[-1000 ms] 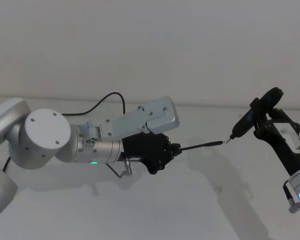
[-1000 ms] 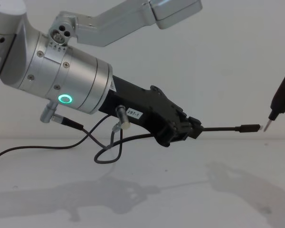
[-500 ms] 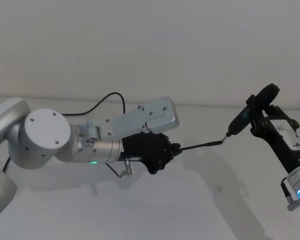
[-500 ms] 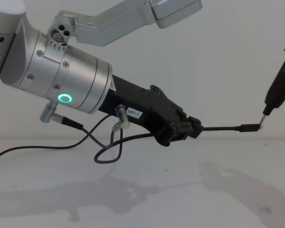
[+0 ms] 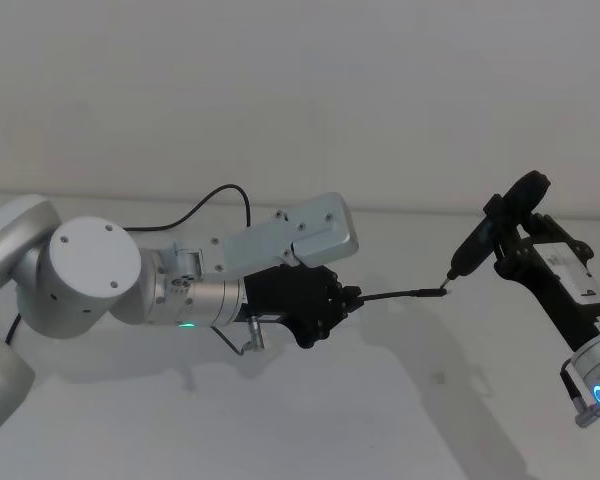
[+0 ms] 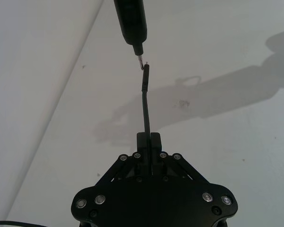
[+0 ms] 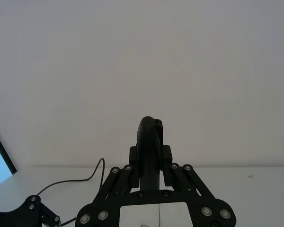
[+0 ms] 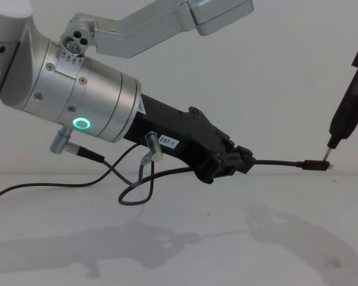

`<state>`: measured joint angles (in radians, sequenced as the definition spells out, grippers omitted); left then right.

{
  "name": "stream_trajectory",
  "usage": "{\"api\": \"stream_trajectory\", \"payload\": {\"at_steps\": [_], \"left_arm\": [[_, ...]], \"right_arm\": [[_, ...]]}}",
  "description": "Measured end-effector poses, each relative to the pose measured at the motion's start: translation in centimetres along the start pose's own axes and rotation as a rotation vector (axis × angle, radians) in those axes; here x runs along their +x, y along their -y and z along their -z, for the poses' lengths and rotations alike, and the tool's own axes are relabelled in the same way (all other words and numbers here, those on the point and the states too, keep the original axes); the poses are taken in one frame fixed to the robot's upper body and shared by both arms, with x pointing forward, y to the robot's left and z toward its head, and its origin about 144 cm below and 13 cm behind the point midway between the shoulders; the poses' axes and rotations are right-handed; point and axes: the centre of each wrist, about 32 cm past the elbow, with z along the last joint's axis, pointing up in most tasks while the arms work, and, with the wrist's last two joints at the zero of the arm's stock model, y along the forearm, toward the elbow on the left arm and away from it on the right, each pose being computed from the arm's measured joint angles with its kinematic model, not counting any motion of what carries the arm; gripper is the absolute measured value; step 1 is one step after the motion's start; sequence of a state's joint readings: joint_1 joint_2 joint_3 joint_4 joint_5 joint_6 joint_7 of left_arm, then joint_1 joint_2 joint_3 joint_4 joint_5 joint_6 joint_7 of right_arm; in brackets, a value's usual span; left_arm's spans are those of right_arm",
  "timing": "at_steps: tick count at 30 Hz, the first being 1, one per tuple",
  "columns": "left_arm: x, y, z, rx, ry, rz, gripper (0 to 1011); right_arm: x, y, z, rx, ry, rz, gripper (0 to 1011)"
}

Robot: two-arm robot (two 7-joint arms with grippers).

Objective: Pick up the data cable with the one hand.

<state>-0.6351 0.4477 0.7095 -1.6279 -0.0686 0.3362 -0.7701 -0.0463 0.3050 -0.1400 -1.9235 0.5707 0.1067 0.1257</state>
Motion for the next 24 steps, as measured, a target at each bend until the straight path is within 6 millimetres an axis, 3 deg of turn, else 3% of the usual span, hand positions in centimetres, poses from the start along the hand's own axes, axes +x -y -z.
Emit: {"api": "stream_trajectory", "payload": {"at_steps": [24], "left_arm": [[0.0, 0.0, 0.0, 0.0, 0.0, 0.0, 46]], "right_arm": [[-0.18, 0.57, -0.57, -0.013, 0.064, 0.008, 268]]}}
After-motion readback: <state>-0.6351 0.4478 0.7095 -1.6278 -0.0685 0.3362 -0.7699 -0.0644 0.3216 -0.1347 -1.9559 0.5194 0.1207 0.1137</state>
